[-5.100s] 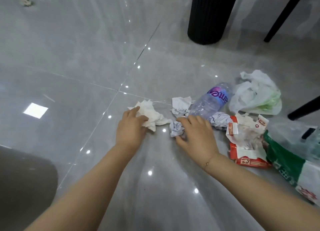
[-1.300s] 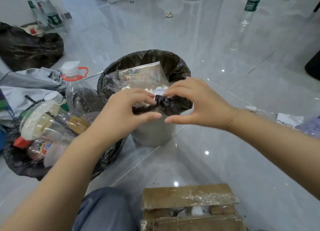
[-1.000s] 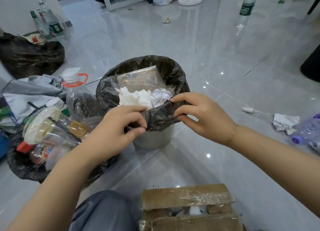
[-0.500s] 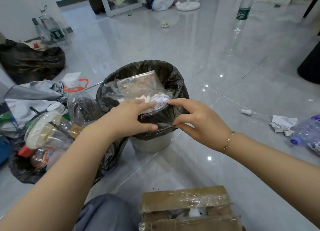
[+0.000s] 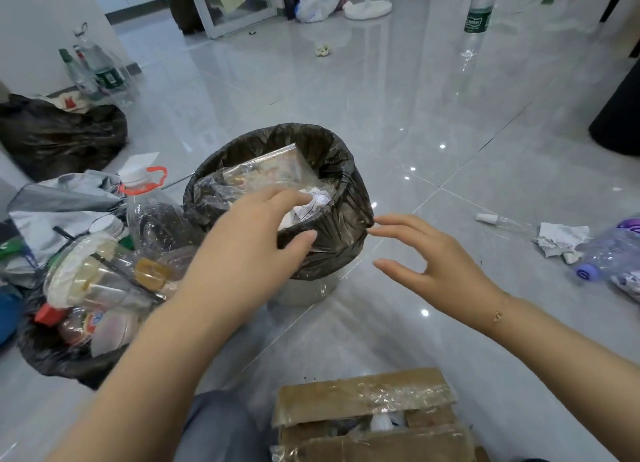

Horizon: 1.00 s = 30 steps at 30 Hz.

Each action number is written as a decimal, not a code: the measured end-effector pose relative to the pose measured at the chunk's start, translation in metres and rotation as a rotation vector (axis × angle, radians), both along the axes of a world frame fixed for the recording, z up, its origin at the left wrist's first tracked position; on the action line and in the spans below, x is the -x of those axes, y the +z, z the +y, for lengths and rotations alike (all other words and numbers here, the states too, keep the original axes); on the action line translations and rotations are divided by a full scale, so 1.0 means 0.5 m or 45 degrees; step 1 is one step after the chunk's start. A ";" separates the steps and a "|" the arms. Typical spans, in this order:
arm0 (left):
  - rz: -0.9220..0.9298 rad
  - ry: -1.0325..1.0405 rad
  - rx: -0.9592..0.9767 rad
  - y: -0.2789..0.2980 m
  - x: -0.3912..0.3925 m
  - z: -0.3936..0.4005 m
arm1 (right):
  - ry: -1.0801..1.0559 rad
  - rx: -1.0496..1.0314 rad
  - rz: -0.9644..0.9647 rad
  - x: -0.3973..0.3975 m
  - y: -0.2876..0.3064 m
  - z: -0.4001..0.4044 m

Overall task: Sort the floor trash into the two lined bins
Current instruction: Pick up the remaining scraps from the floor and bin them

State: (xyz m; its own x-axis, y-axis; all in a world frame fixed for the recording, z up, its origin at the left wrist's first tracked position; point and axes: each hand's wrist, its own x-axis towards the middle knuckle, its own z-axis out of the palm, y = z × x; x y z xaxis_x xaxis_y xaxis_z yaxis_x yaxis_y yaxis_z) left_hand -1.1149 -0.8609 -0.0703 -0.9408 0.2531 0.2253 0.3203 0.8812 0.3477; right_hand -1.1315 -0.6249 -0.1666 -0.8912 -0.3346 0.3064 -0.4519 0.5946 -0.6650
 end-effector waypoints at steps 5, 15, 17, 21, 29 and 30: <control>-0.195 -0.094 -0.469 -0.037 -0.029 0.129 | -0.254 0.192 -0.167 -0.048 -0.018 0.070; -0.785 -0.236 -0.631 -0.216 0.065 0.380 | -0.784 0.466 -0.399 -0.110 -0.110 0.269; -0.820 -0.227 -0.630 -0.243 0.095 0.418 | -0.857 0.525 -0.430 -0.104 -0.126 0.297; -0.874 -0.231 -0.530 -0.298 0.172 0.516 | -0.992 0.584 -0.493 -0.087 -0.166 0.370; -0.553 -0.377 -0.124 -0.424 0.339 0.697 | -1.093 0.468 -0.466 -0.036 -0.235 0.494; -0.518 -0.391 -0.076 -0.443 0.359 0.723 | -1.086 0.400 -0.442 -0.029 -0.245 0.510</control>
